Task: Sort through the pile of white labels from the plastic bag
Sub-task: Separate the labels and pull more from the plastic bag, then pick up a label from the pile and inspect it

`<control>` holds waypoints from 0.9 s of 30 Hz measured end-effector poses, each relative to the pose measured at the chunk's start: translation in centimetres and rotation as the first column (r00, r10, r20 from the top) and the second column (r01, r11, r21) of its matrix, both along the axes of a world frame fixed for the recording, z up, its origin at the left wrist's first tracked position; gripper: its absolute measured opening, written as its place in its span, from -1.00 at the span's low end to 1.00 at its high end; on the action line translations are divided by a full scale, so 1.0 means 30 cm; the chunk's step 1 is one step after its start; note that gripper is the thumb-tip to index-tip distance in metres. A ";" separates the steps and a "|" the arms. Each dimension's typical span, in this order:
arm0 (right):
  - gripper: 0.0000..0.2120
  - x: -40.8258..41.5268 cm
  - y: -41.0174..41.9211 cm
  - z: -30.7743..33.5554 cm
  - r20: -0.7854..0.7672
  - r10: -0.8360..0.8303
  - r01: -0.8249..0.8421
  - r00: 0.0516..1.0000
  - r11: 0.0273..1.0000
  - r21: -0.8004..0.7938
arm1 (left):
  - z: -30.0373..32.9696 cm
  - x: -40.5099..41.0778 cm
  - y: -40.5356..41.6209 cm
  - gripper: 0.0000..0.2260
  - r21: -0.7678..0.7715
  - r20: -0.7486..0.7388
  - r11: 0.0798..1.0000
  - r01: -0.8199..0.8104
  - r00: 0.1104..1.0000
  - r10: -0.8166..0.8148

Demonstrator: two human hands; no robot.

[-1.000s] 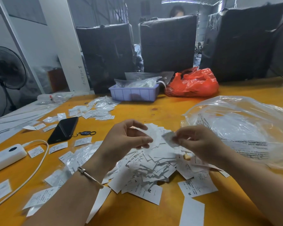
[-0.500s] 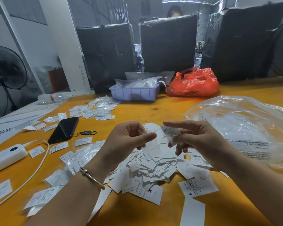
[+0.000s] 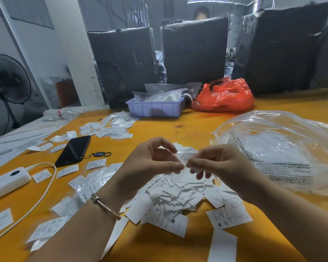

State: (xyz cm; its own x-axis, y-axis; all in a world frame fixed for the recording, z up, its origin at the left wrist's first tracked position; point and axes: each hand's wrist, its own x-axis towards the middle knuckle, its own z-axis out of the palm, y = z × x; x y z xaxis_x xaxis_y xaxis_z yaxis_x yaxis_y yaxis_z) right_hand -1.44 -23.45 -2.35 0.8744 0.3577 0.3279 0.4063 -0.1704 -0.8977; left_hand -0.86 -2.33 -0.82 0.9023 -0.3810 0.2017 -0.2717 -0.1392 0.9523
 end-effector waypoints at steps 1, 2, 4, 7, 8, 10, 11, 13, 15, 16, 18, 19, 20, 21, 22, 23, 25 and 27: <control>-0.78 -0.001 -0.002 0.004 -0.001 0.000 0.000 1.000 1.000 0.009 | 0.001 0.000 0.001 -0.67 0.030 -0.018 0.999 0.019 1.000 -0.019; -0.80 -0.002 0.000 0.003 0.010 0.002 -0.002 1.000 1.000 0.003 | 0.001 0.000 0.002 -0.67 0.069 -0.032 0.997 0.045 0.999 -0.042; -0.84 -0.007 0.007 0.001 0.060 -0.011 0.014 0.998 0.999 -0.047 | -0.004 0.002 -0.002 -0.73 0.152 -0.047 0.984 0.091 0.995 -0.084; -0.75 -0.021 0.022 0.003 0.131 -0.023 0.043 0.991 0.987 -0.156 | -0.007 -0.002 -0.010 -0.87 0.226 -0.031 0.970 0.092 0.996 -0.088; -0.73 -0.023 0.022 0.008 0.137 -0.021 0.042 0.990 0.987 -0.154 | -0.005 -0.004 -0.009 -0.87 0.226 -0.015 0.971 0.079 0.997 -0.077; -0.83 -0.019 0.011 0.019 0.150 -0.033 0.050 0.988 0.993 -0.110 | 0.002 -0.004 -0.005 -0.83 0.190 0.008 0.981 0.036 0.999 -0.038; -0.91 -0.015 0.002 0.025 0.152 -0.057 0.068 0.987 0.995 -0.068 | 0.005 -0.003 -0.001 -0.83 0.165 0.015 0.986 0.012 1.000 -0.015; -0.85 -0.011 -0.016 0.037 0.160 -0.135 0.131 0.978 0.991 0.039 | 0.007 -0.002 0.003 -0.83 0.119 0.034 0.993 -0.027 0.999 0.023; -0.66 -0.014 -0.025 0.049 0.154 -0.186 0.160 0.970 0.973 0.167 | 0.005 -0.006 0.001 -0.80 0.085 0.053 0.995 -0.052 0.997 0.048; -0.59 -0.020 -0.024 0.057 0.146 -0.192 0.156 0.970 0.962 0.224 | 0.004 -0.007 -0.001 -0.79 0.073 0.064 0.996 -0.059 0.996 0.054; -0.56 -0.030 -0.018 0.068 0.150 -0.176 0.131 0.973 0.953 0.274 | 0.003 -0.009 -0.003 -0.77 0.062 0.092 0.996 -0.065 0.994 0.059; -0.59 -0.036 -0.014 0.072 0.161 -0.168 0.118 0.973 0.952 0.281 | 0.004 -0.011 -0.003 -0.75 0.058 0.108 0.996 -0.067 0.992 0.061; -0.63 -0.043 -0.011 0.074 0.175 -0.162 0.108 0.971 0.953 0.285 | 0.005 -0.011 -0.003 -0.74 0.053 0.120 0.996 -0.071 0.991 0.064; -0.67 -0.048 -0.009 0.075 0.190 -0.156 0.097 0.969 0.953 0.286 | 0.006 -0.012 -0.003 -0.73 0.048 0.133 0.996 -0.073 0.989 0.066; -0.67 -0.054 -0.007 0.076 0.201 -0.150 0.089 0.968 0.954 0.286 | 0.006 -0.012 -0.002 -0.73 0.044 0.145 0.996 -0.073 0.987 0.066; -0.65 -0.059 -0.006 0.079 0.207 -0.143 0.081 0.968 0.956 0.283 | 0.006 -0.014 -0.002 -0.74 0.042 0.156 0.997 -0.071 0.986 0.064; -0.60 -0.066 -0.006 0.086 0.216 -0.127 0.066 0.968 0.961 0.269 | 0.006 -0.016 -0.004 -0.75 0.045 0.169 0.997 -0.069 0.984 0.061; -0.64 -0.070 -0.009 0.093 0.212 -0.104 0.045 0.972 0.964 0.264 | 0.005 -0.016 -0.004 -0.76 0.052 0.171 0.997 -0.062 0.984 0.053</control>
